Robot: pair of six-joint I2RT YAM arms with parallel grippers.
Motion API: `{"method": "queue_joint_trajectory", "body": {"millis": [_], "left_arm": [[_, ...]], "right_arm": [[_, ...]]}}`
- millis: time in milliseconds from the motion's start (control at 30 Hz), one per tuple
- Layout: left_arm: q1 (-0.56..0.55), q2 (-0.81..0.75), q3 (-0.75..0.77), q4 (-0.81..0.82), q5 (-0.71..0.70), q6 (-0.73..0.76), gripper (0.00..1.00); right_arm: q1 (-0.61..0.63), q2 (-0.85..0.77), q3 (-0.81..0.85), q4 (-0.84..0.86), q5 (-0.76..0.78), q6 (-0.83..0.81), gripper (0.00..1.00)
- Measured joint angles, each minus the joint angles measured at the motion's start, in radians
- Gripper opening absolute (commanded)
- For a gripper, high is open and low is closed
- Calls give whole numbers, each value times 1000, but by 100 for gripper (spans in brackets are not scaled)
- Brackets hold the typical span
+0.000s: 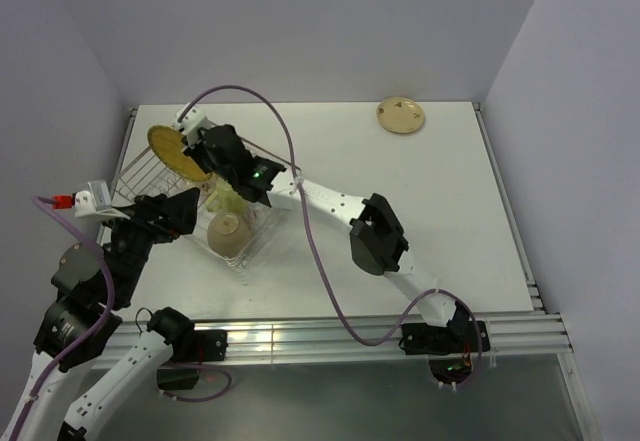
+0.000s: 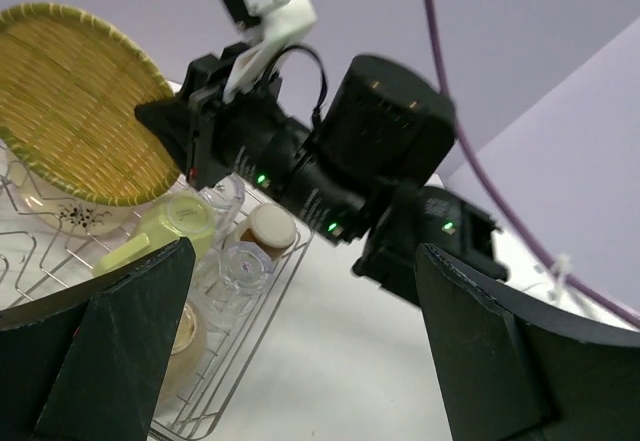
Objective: Load the mixed dishes into the dish rack
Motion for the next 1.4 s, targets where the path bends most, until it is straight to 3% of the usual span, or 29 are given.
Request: {"method": "queue_joint_trajectory", "body": {"millis": [233, 833, 1200, 1400], "left_arm": [[0, -31, 0, -37, -31, -1, 99], [0, -53, -3, -64, -42, -10, 99], [0, -54, -9, -68, -41, -35, 99], [0, -55, -16, -68, -39, -58, 99]], "right_arm": [[25, 58, 5, 63, 84, -98, 0], [31, 67, -54, 112, 75, -117, 0], [32, 97, -58, 136, 57, -119, 18], [41, 109, -58, 141, 37, -113, 32]]}}
